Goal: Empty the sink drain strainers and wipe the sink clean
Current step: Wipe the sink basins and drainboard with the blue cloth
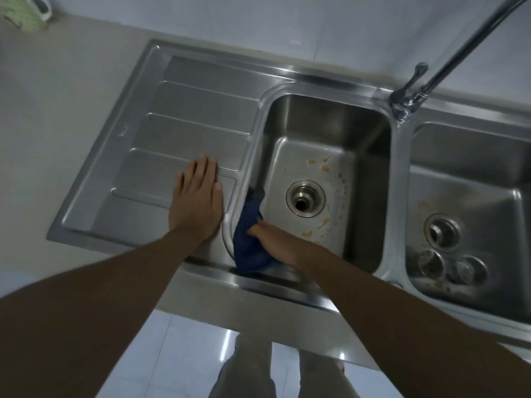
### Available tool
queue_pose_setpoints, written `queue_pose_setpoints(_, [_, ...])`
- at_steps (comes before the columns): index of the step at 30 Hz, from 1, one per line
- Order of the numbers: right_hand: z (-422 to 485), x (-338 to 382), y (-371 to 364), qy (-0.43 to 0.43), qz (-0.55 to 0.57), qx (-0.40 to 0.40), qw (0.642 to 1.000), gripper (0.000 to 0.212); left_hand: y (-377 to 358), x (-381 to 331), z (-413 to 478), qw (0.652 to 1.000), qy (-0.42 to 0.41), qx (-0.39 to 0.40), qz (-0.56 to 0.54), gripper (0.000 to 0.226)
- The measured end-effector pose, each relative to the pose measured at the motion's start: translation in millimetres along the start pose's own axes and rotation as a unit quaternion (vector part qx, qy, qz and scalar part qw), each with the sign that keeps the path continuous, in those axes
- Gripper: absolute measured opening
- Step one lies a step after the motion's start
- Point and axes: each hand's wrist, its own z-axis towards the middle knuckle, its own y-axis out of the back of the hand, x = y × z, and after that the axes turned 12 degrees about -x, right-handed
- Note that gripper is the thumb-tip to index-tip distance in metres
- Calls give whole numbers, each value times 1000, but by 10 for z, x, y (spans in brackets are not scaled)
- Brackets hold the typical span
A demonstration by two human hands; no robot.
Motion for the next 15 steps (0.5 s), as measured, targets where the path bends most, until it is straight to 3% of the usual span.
queue_pose_setpoints(2, [-95,-77,144,-6,-114,35,993,29,-40,-161,-128,1000,-2,7,0,58])
queue_pose_setpoints(6, [-281,-280,606,-45,-200,81,975,31,-154,-469,-329,1000,5,13,20,58])
queue_pose_setpoints(9, [-321,-443,740,-20,-307,68,949,47,-208,-561,-399,999,13,5,37,58])
queue_pose_setpoints(13, [-275,-479,544,16,-294,64,954,59,-248,-601,-422,998,25,-8,62,57])
queue_pose_setpoints(15, [-285,-484,593,12,-253,62,965,48,-260,-667,-431,997,38,-9,66,58])
